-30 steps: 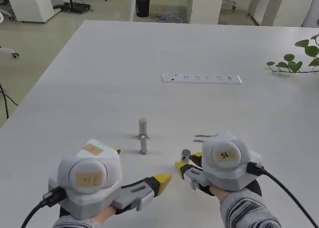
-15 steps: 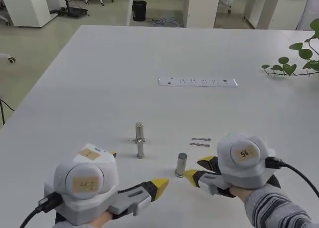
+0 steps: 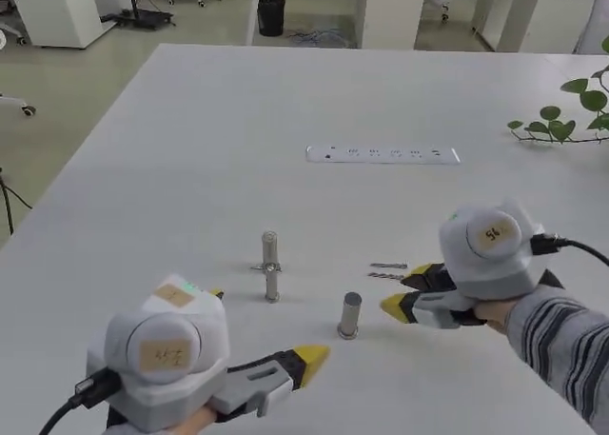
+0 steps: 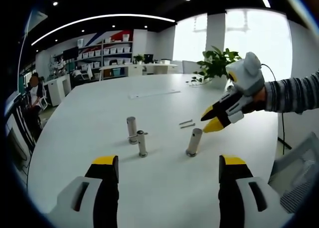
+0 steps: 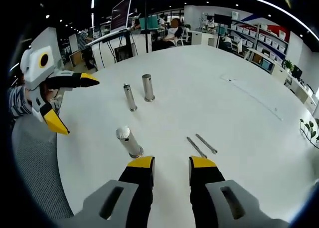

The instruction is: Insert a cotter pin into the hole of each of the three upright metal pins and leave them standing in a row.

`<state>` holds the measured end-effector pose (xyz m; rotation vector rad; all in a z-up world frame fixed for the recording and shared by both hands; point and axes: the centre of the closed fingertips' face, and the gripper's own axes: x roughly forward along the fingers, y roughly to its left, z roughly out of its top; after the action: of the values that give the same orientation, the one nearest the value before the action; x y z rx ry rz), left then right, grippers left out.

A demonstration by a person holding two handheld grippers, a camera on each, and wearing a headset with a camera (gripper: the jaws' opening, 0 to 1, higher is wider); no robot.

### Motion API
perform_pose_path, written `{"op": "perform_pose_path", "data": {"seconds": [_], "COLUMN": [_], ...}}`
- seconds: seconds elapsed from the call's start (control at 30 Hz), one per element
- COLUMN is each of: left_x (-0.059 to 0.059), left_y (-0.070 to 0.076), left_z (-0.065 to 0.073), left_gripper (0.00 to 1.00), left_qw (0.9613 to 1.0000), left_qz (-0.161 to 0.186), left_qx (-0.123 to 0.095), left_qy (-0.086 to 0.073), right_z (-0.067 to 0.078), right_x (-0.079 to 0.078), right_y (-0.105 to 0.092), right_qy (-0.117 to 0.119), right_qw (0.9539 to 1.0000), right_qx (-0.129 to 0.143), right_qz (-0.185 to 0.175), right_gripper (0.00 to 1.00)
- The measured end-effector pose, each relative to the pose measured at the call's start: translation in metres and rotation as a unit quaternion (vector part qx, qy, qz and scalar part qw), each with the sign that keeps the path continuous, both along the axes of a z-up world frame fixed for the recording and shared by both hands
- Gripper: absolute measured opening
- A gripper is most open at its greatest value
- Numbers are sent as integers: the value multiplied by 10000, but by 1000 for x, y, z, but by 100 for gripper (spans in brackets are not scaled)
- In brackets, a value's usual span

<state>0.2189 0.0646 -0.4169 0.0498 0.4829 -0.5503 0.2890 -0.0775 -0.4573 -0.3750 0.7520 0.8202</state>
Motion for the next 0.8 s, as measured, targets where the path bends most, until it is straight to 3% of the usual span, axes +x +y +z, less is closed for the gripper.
{"op": "perform_pose_path", "data": {"seconds": [0.37, 0.47, 0.67, 0.8], "left_x": [2, 3, 3, 5], "left_y": [1, 0, -1, -1], "left_z": [-2, -4, -6, -4], "left_gripper": [88, 90, 94, 96], "left_qw": [10000, 10000, 9999, 9997], "left_qz": [0, -14, -32, 36], "left_qx": [-66, -43, -82, -239], "left_qy": [45, 57, 73, 50], "right_z": [-13, -19, -26, -30], "right_x": [24, 26, 28, 29], "right_y": [-8, -10, -9, -9], "right_qy": [252, 362, 521, 587], "right_qw": [9982, 9961, 9939, 9914], "right_qx": [-444, -662, -783, -926], "right_qz": [321, 460, 581, 719], "right_gripper": [21, 19, 17, 17]}}
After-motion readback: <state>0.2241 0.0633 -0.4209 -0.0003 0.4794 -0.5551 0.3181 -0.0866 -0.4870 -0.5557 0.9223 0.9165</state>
